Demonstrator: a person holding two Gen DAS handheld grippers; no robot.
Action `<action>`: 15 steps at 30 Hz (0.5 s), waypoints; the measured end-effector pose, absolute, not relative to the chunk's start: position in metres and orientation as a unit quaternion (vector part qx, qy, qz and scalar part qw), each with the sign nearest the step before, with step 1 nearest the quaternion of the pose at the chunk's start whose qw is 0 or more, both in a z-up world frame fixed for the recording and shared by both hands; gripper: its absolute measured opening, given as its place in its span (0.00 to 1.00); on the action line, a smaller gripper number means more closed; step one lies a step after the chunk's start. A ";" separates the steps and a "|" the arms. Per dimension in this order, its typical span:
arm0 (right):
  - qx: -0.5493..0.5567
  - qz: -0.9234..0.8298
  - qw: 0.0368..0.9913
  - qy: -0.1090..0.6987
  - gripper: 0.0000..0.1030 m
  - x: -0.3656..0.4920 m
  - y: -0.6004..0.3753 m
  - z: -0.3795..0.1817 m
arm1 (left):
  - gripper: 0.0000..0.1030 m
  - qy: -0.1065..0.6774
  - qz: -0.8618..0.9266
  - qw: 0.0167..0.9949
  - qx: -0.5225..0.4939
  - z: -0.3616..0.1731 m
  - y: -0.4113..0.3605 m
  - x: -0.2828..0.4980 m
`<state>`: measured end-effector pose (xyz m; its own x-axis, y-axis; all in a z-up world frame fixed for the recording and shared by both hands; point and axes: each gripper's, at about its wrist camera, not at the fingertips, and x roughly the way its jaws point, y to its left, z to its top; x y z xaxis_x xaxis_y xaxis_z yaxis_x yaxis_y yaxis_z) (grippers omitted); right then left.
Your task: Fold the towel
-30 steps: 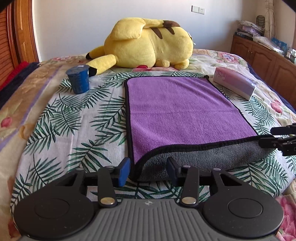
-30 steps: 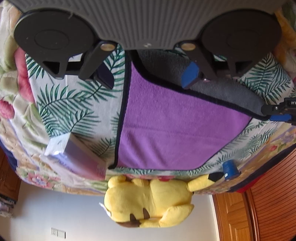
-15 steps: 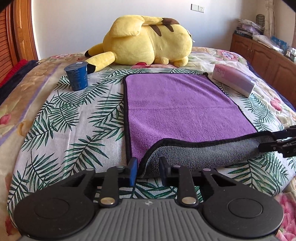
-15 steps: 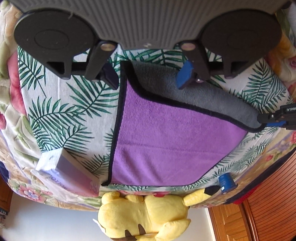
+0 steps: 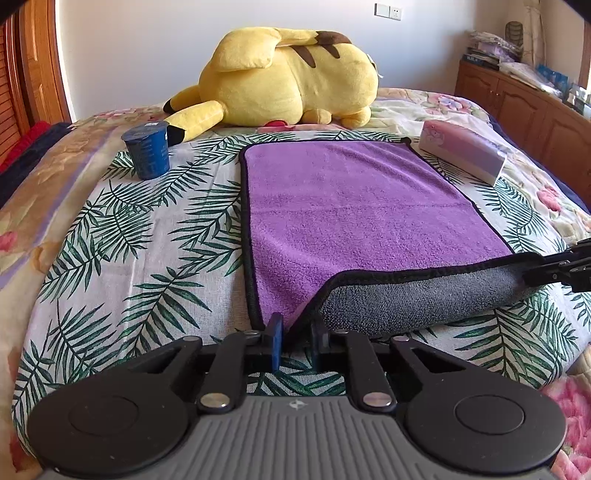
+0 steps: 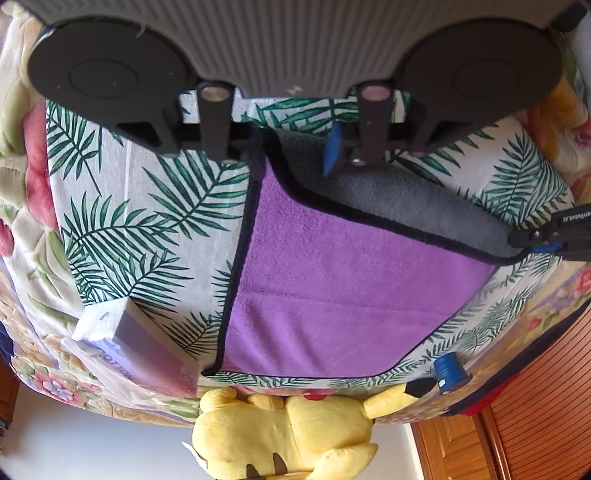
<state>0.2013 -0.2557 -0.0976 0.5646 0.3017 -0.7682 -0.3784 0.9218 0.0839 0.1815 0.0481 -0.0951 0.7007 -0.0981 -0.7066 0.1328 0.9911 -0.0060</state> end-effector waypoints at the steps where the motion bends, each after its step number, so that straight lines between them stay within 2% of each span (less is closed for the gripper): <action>1: -0.047 0.193 0.883 0.425 0.24 0.201 -0.256 -0.098 | 0.00 0.381 -0.063 0.922 0.022 -0.095 0.048 0.181; 5: -0.048 0.195 0.884 0.423 0.16 0.201 -0.257 -0.097 | 0.00 0.377 -0.065 0.924 0.020 -0.094 0.048 0.180; 6: -0.048 0.195 0.884 0.422 0.08 0.200 -0.257 -0.097 | 0.00 0.376 -0.065 0.924 0.019 -0.093 0.047 0.180; 15: -0.044 0.199 0.897 0.391 0.04 0.196 -0.257 -0.087 | 0.00 0.345 -0.066 0.936 0.008 -0.077 0.048 0.176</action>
